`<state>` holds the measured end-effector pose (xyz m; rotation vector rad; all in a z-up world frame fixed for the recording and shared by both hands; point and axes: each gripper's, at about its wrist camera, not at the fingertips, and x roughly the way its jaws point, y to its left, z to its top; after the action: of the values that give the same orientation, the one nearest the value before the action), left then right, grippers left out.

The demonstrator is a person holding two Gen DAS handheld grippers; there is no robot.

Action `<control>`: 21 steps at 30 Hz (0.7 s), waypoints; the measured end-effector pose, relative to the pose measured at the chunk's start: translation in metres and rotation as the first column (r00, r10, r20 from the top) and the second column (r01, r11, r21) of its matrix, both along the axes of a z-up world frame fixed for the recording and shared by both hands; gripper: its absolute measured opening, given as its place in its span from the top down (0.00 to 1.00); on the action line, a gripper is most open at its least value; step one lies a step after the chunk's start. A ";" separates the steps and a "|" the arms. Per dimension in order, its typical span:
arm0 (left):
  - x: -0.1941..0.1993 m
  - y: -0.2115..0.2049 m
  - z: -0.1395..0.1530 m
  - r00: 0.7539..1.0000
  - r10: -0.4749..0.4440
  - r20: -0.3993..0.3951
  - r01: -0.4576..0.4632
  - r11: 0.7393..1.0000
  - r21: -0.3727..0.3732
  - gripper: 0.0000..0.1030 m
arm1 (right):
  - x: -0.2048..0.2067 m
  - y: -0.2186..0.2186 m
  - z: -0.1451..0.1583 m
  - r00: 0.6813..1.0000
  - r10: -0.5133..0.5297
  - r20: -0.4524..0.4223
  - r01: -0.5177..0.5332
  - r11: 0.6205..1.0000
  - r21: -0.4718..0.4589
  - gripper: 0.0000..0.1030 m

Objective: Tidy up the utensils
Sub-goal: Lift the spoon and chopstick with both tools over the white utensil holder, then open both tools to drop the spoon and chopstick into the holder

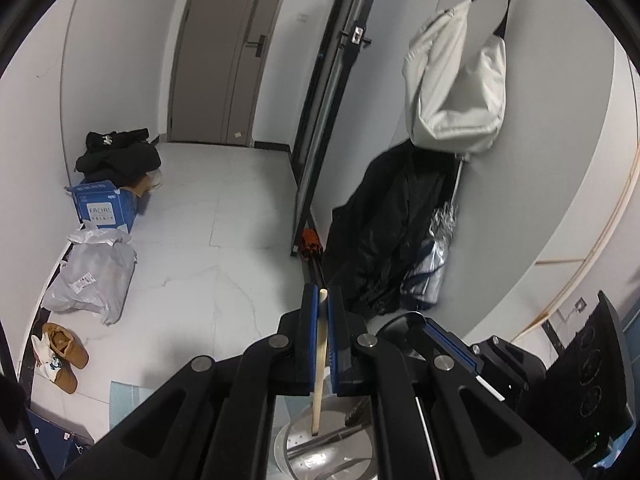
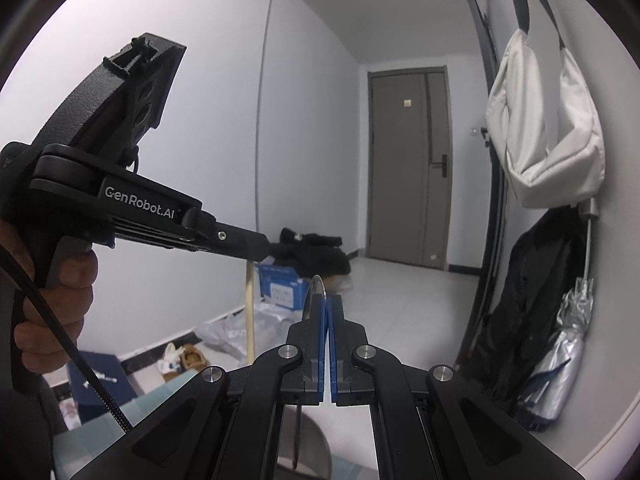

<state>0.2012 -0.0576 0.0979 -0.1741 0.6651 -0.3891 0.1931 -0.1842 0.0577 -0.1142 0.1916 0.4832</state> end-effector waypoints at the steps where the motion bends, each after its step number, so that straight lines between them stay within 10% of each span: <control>1: 0.000 0.000 -0.002 1.000 -0.007 -0.012 0.007 1.000 -0.006 0.99 | 0.000 -0.001 -0.002 1.000 0.004 -0.005 -0.004 1.000 -0.005 0.99; 11: 0.004 -0.001 -0.016 0.991 -0.054 -0.124 0.056 0.998 0.013 0.98 | -0.007 0.002 -0.026 0.996 0.057 -0.066 -0.061 0.996 -0.062 0.97; 17: -0.001 0.011 -0.014 0.989 -0.023 -0.145 0.023 1.000 0.000 0.73 | -0.014 0.007 -0.032 0.986 0.100 -0.134 -0.109 0.992 -0.062 0.95; 21: -0.017 0.023 -0.010 0.991 0.044 -0.124 -0.043 0.999 0.012 0.63 | -0.022 0.008 -0.029 0.984 0.094 -0.150 -0.105 0.992 -0.067 0.71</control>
<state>0.1844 -0.0341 0.0878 -0.2050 0.7839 -0.3350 0.1708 -0.1758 0.0283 -0.1618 0.3489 0.5849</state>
